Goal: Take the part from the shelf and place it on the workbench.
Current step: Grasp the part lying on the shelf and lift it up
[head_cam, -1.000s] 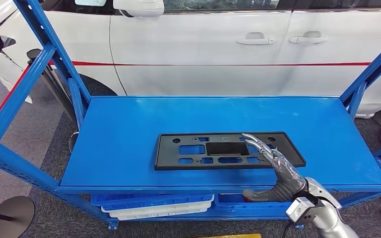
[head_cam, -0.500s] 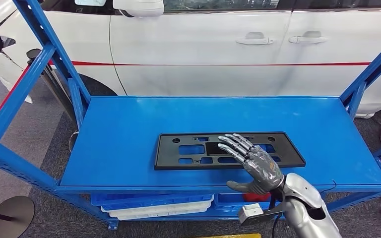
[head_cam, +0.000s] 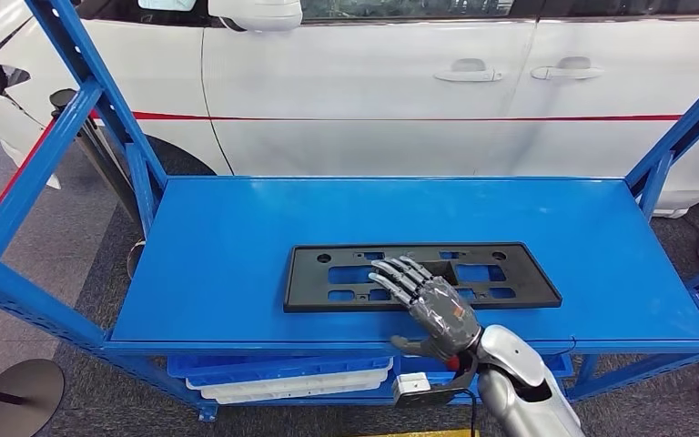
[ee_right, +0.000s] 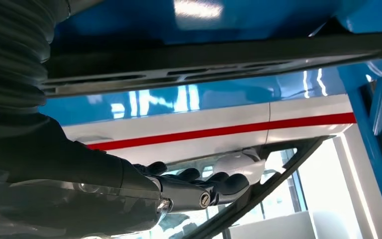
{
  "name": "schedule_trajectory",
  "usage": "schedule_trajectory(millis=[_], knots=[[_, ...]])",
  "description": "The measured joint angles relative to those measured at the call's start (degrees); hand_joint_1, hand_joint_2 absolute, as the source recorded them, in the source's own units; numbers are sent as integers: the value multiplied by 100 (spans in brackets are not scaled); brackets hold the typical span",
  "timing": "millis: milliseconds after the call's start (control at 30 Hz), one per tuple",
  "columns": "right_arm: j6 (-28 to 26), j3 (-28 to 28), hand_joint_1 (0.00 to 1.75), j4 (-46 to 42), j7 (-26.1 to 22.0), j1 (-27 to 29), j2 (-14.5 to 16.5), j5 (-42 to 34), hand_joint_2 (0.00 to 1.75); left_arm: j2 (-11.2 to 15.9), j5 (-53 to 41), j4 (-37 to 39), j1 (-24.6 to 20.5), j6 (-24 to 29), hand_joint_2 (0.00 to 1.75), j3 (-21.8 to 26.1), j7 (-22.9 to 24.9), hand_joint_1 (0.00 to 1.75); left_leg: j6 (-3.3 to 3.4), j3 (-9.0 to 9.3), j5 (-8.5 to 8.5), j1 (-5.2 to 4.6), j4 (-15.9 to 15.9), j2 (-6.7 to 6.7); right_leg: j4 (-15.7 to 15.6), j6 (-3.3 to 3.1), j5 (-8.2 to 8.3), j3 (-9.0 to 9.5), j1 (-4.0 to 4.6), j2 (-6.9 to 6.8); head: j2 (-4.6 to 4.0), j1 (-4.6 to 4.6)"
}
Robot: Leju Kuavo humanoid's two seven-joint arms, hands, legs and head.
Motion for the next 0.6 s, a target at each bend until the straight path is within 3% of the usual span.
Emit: schedule_trajectory(millis=[333, 600], knots=[[-489, 279, 0, 714, 126, -197, 298, 227, 175, -100, -76, 0, 0, -52, 0, -10, -8, 0, -1, 1, 1, 0, 0, 0, 0, -1, 1, 0, 0, 1, 0, 0], [-1225, 303, 0, 1118, 466, -309, 507, 385, 175, -127, -156, 0, -1, -63, 0, -79, -16, 0, -1, 0, 1, 0, 0, 0, 1, -1, 1, -2, 0, 1, 0, 0]])
